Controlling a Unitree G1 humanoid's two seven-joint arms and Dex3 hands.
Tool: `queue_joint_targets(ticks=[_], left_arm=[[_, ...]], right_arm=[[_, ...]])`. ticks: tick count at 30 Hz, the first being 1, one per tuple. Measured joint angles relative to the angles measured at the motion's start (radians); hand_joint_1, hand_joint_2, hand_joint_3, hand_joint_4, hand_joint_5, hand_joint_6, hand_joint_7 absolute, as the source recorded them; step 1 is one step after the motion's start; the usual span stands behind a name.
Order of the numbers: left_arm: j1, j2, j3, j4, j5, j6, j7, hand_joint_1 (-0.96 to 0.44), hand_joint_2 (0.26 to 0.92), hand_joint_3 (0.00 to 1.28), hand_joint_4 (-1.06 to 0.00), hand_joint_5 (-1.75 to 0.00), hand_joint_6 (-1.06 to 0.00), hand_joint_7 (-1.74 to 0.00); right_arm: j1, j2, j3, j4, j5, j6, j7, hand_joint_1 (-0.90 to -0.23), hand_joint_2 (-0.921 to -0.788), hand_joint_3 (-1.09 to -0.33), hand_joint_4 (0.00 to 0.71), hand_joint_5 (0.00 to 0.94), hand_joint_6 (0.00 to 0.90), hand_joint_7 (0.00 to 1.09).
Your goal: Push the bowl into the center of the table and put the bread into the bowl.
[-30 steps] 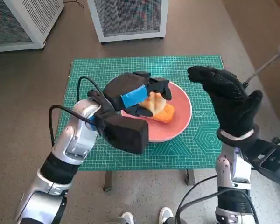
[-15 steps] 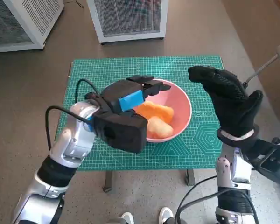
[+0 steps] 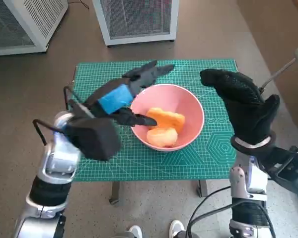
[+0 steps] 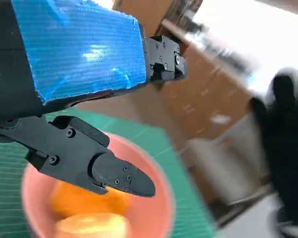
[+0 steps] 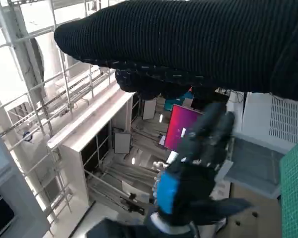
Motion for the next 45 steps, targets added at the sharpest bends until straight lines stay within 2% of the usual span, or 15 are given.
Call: queue_joint_targets(ticks=[5, 7, 9, 12, 16, 22, 29, 39, 45], left_arm=[[0.026, -0.021, 0.069, -0.002, -0.102, -0.092, 0.03, -0.57, 0.919, 0.06, 0.0, 0.0, -0.09, -0.22], [0.028, -0.04, 0.094, -0.002, -0.143, -0.128, 0.047, -0.57, 0.919, 0.08, 0.0, 0.0, -0.08, -0.26], [0.029, -0.064, 0.118, -0.006, -0.183, -0.167, 0.071, -0.58, 0.92, 0.15, -0.02, -0.01, -0.03, -0.41], [0.03, -0.106, 0.15, -0.008, -0.238, -0.228, 0.11, -0.61, 0.921, 0.22, -0.07, -0.03, -0.01, -0.5], [0.035, -0.16, 0.172, 0.002, -0.286, -0.308, 0.153, -0.64, 0.921, 0.28, -0.11, -0.05, 0.0, -0.53], [0.06, -0.204, 0.187, 0.04, -0.336, -0.361, 0.18, -0.65, 0.921, 0.32, -0.11, -0.04, 0.0, -0.52], [0.086, -0.213, 0.192, 0.046, -0.365, -0.362, 0.181, -0.66, 0.921, 0.34, -0.11, -0.03, 0.0, -0.51], [0.087, -0.231, 0.194, 0.062, -0.379, -0.409, 0.189, -0.67, 0.921, 0.39, -0.09, -0.01, -0.01, -0.48], [0.087, -0.239, 0.195, 0.095, -0.377, -0.456, 0.198, -0.66, 0.921, 0.41, -0.07, 0.0, -0.01, -0.4]], right_arm=[[-0.022, -0.012, -0.008, -0.007, -0.018, 0.008, -0.038, -0.521, -0.921, -0.557, 0.388, 0.0, 0.011, 0.61], [-0.031, -0.022, -0.013, -0.011, -0.041, 0.008, -0.059, -0.521, -0.921, -0.557, 0.385, 0.0, 0.011, 0.61], [-0.044, -0.03, -0.016, -0.013, -0.066, 0.008, -0.085, -0.523, -0.921, -0.56, 0.38, 0.0, 0.012, 0.61], [-0.064, -0.04, -0.019, -0.014, -0.113, 0.004, -0.128, -0.529, -0.921, -0.565, 0.373, 0.0, 0.014, 0.61], [-0.082, -0.047, -0.023, -0.02, -0.153, 0.001, -0.173, -0.535, -0.921, -0.572, 0.357, 0.0, 0.016, 0.61], [-0.101, -0.062, -0.022, -0.023, -0.197, -0.003, -0.217, -0.536, -0.921, -0.597, 0.333, 0.0, 0.012, 0.61], [-0.119, -0.081, -0.018, -0.024, -0.196, 0.007, -0.225, -0.523, -0.921, -0.605, 0.327, 0.0, 0.01, 0.61], [-0.128, -0.08, -0.012, -0.02, -0.194, 0.001, -0.225, -0.532, -0.921, -0.598, 0.319, 0.0, 0.019, 0.62], [-0.139, -0.08, -0.01, -0.01, -0.193, -0.001, -0.225, -0.541, -0.921, -0.584, 0.319, 0.001, 0.022, 0.62]])
